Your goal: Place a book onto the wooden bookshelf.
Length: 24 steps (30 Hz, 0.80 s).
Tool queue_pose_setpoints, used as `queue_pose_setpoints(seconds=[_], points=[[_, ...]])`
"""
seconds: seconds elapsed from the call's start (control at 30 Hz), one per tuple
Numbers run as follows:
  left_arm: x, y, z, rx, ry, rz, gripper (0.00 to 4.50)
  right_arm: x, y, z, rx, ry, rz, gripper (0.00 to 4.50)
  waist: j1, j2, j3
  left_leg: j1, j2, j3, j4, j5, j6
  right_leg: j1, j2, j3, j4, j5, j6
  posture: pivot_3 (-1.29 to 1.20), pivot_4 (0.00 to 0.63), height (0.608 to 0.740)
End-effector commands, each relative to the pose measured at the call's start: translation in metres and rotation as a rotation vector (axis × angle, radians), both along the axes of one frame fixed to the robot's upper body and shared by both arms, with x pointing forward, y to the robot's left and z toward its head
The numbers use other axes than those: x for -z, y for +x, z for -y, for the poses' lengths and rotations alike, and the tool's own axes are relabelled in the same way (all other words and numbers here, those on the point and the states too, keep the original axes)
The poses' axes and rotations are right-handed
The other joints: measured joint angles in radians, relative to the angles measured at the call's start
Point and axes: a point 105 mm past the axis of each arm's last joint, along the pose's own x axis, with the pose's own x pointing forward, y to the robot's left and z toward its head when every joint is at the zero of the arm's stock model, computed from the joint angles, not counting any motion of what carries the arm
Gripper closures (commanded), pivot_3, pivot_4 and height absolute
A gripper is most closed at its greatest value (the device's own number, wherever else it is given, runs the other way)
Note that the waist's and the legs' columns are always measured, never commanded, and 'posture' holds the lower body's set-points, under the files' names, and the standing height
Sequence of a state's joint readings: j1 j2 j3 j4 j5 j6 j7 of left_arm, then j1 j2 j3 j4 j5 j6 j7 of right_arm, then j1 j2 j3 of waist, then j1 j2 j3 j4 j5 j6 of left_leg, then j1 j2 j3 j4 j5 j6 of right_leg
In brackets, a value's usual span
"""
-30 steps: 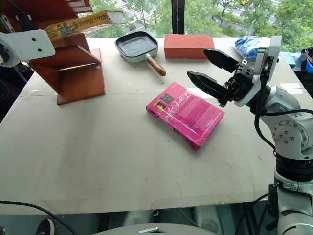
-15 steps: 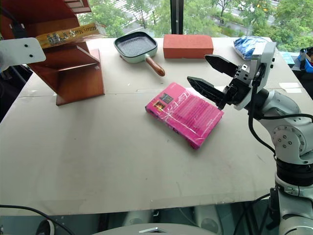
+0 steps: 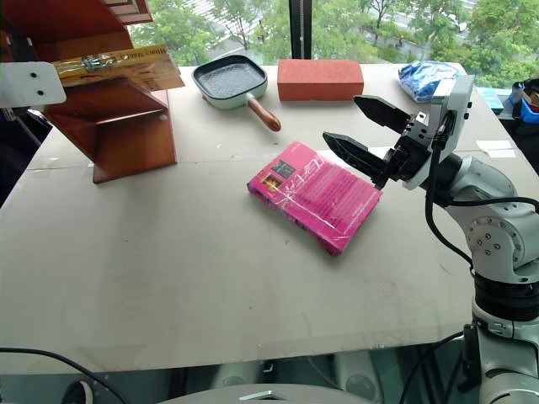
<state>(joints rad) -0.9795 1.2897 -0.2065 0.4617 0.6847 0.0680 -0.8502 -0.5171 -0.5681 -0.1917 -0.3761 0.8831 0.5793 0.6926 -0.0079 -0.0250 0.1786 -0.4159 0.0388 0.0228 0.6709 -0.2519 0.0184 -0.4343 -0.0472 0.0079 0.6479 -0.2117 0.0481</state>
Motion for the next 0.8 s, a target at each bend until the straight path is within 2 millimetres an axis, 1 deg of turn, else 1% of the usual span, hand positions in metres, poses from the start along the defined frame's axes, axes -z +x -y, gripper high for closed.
queue_pose_setpoints(seconds=[0.03, 0.13, 0.2, 0.3, 0.37, 0.4, 0.43, 0.47, 0.53, 0.57, 0.6, 0.63, 0.7, 0.8], points=[[-0.021, -0.010, 0.002, -0.016, -0.001, 0.061, 0.01, -0.011, -0.006, 0.001, 0.000, 0.011, 0.061, 0.00, -0.001, 0.000, 0.000, 0.000, 0.000, 0.000, 0.000, 0.000, 0.000, 0.000, 0.000, 0.000, 0.000, 0.000, 0.000, 0.00, 0.150, 0.740], [-0.023, -0.013, 0.004, -0.019, -0.018, 0.066, 0.01, -0.011, -0.005, 0.001, 0.001, 0.011, 0.059, 0.00, -0.002, 0.000, 0.000, 0.000, 0.000, 0.000, 0.000, 0.000, 0.000, 0.000, 0.000, 0.000, 0.000, 0.000, 0.000, 0.00, 0.150, 0.740], [-0.025, -0.019, 0.006, -0.016, -0.025, 0.056, 0.01, -0.010, -0.005, 0.001, -0.003, 0.013, 0.054, 0.00, -0.003, 0.000, 0.000, 0.000, 0.000, 0.000, 0.000, 0.000, 0.000, 0.000, 0.000, 0.000, 0.001, 0.000, 0.000, 0.00, 0.150, 0.740], [-0.031, -0.027, 0.019, 0.041, -0.090, 0.059, 0.01, -0.009, -0.005, -0.001, -0.019, 0.005, 0.044, 0.00, -0.004, 0.000, 0.000, 0.000, 0.000, 0.000, 0.000, 0.000, 0.000, 0.000, 0.000, 0.000, 0.001, 0.000, 0.000, 0.00, 0.150, 0.740], [-0.032, -0.033, 0.029, 0.084, -0.146, 0.044, 0.01, -0.009, -0.003, 0.000, -0.022, 0.001, 0.042, 0.00, -0.004, 0.000, 0.000, 0.000, 0.000, 0.000, 0.000, 0.000, 0.000, 0.000, 0.000, 0.000, 0.001, 0.000, 0.000, 0.00, 0.150, 0.740], [-0.030, -0.036, 0.034, 0.102, -0.217, 0.037, 0.01, -0.009, -0.003, 0.001, -0.024, -0.001, 0.040, 0.00, -0.005, 0.000, 0.000, 0.000, 0.000, 0.000, 0.000, 0.000, 0.000, 0.000, 0.000, 0.000, 0.001, 0.000, 0.000, 0.00, 0.150, 0.740], [-0.031, -0.040, 0.035, 0.103, -0.231, 0.033, 0.01, -0.009, -0.002, 0.001, -0.026, -0.002, 0.039, 0.00, -0.005, 0.000, 0.000, 0.001, 0.000, 0.000, 0.000, 0.000, 0.000, 0.000, 0.000, 0.001, 0.001, 0.000, 0.000, 0.00, 0.150, 0.740], [-0.035, -0.043, 0.038, 0.119, -0.281, 0.061, 0.01, -0.008, -0.001, 0.001, -0.028, -0.004, 0.036, 0.00, -0.005, 0.000, 0.000, 0.001, 0.000, 0.000, 0.001, 0.000, 0.000, 0.000, 0.000, 0.001, 0.002, 0.000, 0.000, 0.00, 0.150, 0.740], [-0.040, -0.048, 0.041, 0.138, -0.317, 0.103, 0.01, -0.006, 0.000, 0.001, -0.035, -0.009, 0.028, 0.00, -0.005, 0.000, 0.000, 0.001, 0.000, 0.000, 0.001, 0.000, 0.000, 0.000, 0.000, 0.001, 0.004, 0.000, 0.000, 0.00, 0.150, 0.740], [-0.040, -0.047, 0.048, 0.173, -0.390, 0.127, 0.01, -0.004, 0.001, 0.001, -0.038, -0.009, 0.021, 0.00, -0.005, 0.000, 0.000, 0.001, 0.000, 0.000, 0.001, 0.000, 0.000, 0.000, 0.000, 0.001, 0.005, 0.000, 0.000, 0.00, 0.150, 0.740], [-0.036, -0.044, 0.056, 0.215, -0.391, 0.124, 0.01, -0.002, 0.002, 0.002, -0.036, -0.001, 0.010, 0.00, -0.005, 0.000, 0.000, 0.001, 0.000, 0.000, 0.002, 0.000, 0.000, 0.000, 0.000, 0.001, 0.005, 0.000, 0.000, 0.00, 0.150, 0.740], [-0.030, -0.039, 0.071, 0.278, -0.457, 0.126, 0.01, 0.000, 0.004, 0.003, -0.029, 0.008, -0.001, 0.00, -0.005, 0.000, 0.000, 0.002, 0.000, 0.000, 0.002, 0.000, 0.000, 0.000, 0.000, 0.001, 0.006, 0.000, 0.000, 0.00, 0.150, 0.740], [-0.005, -0.032, 0.115, 0.434, -0.676, 0.062, 0.01, 0.010, 0.008, 0.007, -0.005, 0.006, -0.029, 0.00, -0.001, 0.000, 0.000, 0.002, 0.000, -0.001, 0.003, 0.000, 0.000, 0.000, 0.000, 0.001, 0.008, 0.000, 0.000, 0.00, 0.150, 0.740], [0.028, -0.036, 0.158, 0.562, -0.938, -0.033, 0.01, 0.030, 0.008, 0.017, 0.041, -0.027, -0.060, 0.00, 0.012, 0.001, -0.002, 0.002, -0.001, -0.002, 0.010, 0.000, 0.000, 0.003, 0.000, 0.000, 0.010, -0.001, 0.001, 0.00, 0.150, 0.740]])
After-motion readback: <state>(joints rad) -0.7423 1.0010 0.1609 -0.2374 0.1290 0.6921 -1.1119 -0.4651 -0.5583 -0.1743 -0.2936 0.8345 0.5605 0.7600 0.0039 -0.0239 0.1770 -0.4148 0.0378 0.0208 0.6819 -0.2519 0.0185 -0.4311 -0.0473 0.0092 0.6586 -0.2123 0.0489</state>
